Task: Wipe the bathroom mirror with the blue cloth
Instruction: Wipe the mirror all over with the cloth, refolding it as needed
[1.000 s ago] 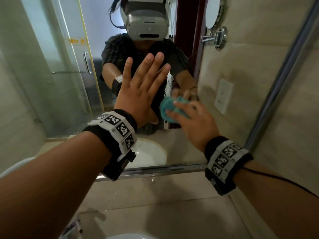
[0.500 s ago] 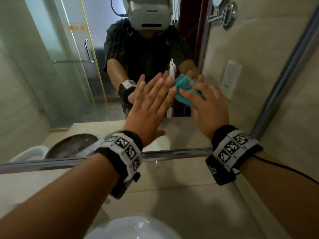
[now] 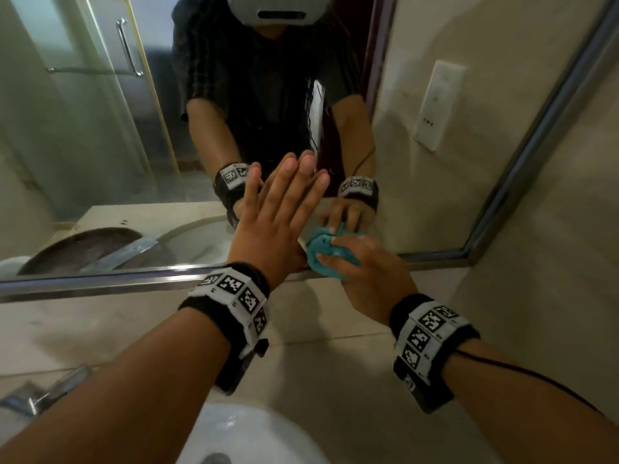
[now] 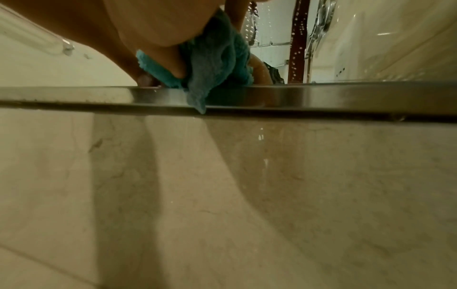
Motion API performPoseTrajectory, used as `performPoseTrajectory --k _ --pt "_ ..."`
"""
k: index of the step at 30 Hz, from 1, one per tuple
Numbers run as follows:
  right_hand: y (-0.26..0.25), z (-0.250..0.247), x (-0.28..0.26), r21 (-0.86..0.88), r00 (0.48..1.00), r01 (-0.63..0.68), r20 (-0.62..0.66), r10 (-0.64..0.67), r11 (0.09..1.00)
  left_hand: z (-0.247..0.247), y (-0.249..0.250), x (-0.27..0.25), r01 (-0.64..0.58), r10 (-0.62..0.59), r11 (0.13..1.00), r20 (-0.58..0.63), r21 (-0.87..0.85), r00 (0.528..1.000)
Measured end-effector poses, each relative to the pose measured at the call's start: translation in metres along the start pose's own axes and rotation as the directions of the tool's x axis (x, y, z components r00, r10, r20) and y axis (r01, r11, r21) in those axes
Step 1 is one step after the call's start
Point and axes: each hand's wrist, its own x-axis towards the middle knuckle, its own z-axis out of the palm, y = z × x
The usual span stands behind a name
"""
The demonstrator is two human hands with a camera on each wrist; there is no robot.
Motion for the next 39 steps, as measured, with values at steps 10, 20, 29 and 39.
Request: performPoseTrajectory --k 10,20,29,39 --pt "0.001 -0.001 -0.008 -0.019 0.991 -0.076 -0.115 0.074 0.997 -0.001 -0.001 0.0 -0.015 0.014 0.999 0.014 0.04 1.0" --pt "0.011 -0.016 -0.032 0.111 0.832 -0.513 -0.18 0.524 0.851 0.022 0.021 -0.028 -0.253 0.25 0.964 0.042 0.087 0.967" --pt "0.0 0.003 -0.025 -0.035 0.956 -0.248 -0.171 0.238 0.968 0.028 0.016 -0.026 -0.259 0.26 0.964 -0.001 0.063 0.966" --pt "-0.02 0.0 -0.017 0.056 0.971 -0.213 -0.103 0.218 0.975 0.03 0.016 -0.025 -0.265 0.267 0.963 -0.064 0.05 0.961"
